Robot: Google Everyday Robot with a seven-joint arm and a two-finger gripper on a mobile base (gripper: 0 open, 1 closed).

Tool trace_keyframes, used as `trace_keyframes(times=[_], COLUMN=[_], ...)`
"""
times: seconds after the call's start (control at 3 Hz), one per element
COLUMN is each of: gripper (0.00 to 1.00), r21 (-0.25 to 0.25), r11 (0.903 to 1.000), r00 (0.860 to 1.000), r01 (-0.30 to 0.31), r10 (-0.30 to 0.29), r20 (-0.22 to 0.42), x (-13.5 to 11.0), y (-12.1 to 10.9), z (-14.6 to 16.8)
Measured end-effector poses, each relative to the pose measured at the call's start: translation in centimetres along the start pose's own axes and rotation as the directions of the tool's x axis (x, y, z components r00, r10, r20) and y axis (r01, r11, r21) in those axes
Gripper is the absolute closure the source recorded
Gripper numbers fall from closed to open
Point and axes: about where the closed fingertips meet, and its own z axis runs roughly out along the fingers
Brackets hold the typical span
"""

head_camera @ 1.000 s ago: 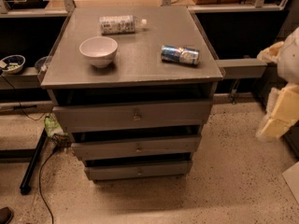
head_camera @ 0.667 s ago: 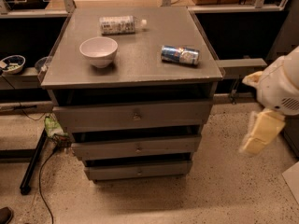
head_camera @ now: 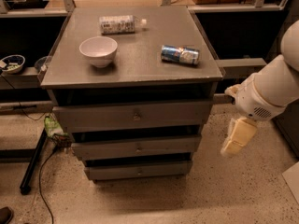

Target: Open top drawer

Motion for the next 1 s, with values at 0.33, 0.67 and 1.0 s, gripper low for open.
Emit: trace_keyframes(times=[0.33, 0.67, 1.0], gripper=[0.0, 0.0, 0.0], r21=[-0.024, -0.058, -0.115], r11=[0.9997, 0.9983, 0.9934], r00=[1.0, 0.998, 0.993], r01=[-0.004, -0.003, -0.005], r10=[0.004, 0.007, 0.018], r20=[0.03, 0.07, 0.119], x=[-0.5, -1.5, -2.5], y=[-1.2, -2.1, -2.5], z=[2.8, 5.3, 7.7])
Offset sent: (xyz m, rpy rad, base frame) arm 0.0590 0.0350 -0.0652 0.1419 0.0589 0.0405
